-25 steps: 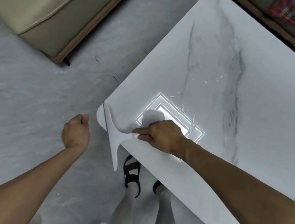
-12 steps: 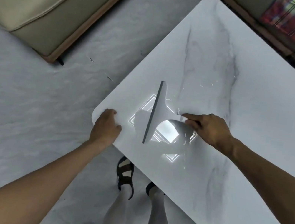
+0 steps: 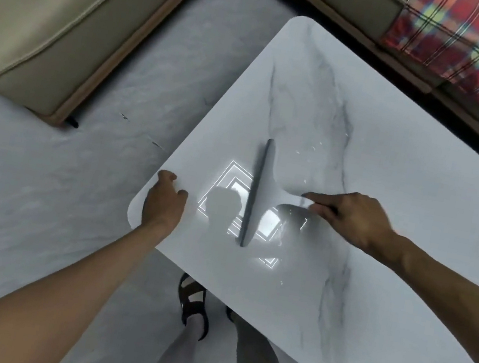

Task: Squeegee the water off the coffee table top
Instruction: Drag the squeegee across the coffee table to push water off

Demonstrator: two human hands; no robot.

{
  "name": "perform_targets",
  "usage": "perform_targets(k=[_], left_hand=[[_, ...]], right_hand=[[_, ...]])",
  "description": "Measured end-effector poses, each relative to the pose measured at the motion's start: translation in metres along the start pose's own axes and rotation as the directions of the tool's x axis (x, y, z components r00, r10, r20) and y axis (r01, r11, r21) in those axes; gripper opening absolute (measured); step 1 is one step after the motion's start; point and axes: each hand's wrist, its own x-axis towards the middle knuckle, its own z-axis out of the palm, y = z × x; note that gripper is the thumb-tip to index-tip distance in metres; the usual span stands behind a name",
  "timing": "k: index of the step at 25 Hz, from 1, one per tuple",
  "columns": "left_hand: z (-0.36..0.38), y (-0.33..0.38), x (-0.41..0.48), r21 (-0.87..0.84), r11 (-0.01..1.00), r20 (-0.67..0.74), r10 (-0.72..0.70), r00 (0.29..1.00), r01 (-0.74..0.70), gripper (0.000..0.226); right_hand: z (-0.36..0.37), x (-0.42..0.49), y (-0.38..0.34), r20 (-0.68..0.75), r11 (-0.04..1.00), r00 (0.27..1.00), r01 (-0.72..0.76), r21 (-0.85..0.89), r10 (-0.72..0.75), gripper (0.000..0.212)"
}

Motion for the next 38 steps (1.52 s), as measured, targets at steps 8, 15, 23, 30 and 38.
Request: perform_targets(k=[8, 15, 23, 30, 38], left_hand=[[-0.038, -0.032, 0.029, 0.026, 0.994, -0.101, -0.101, 0.99, 0.104, 0.038], [0.035, 0.049, 0.031, 0.173, 0.982, 0.086, 0.063, 0.994, -0.077, 0.047], [0.138, 0.146, 0.047, 0.504, 0.822, 0.253, 0.151, 0.956, -0.263, 0.089], [0.15, 0.158, 0.066, 0.56, 0.802, 0.315, 0.024, 0.949, -0.207, 0.088], [0.146, 0.161, 0.069, 0.542, 0.812, 0.381, -0.008, 0.924, -0.216, 0.087]], right_hand=[[0.036, 0.111, -0.131, 0.16, 0.919, 0.911, 0.391, -0.045, -0.38, 0.034], [-0.011, 0.1, 0.042, 0.001, 0.997, 0.998, 0.059, 0.058, -0.059, 0.034], [-0.053, 0.055, 0.138, -0.061, 0.933, 0.953, -0.274, 0.234, 0.296, 0.036], [-0.09, 0.214, 0.098, -0.202, 0.88, 0.94, -0.163, 0.446, 0.276, 0.046], [-0.039, 0.06, 0.15, -0.003, 0.937, 0.962, -0.264, 0.231, 0.272, 0.042]])
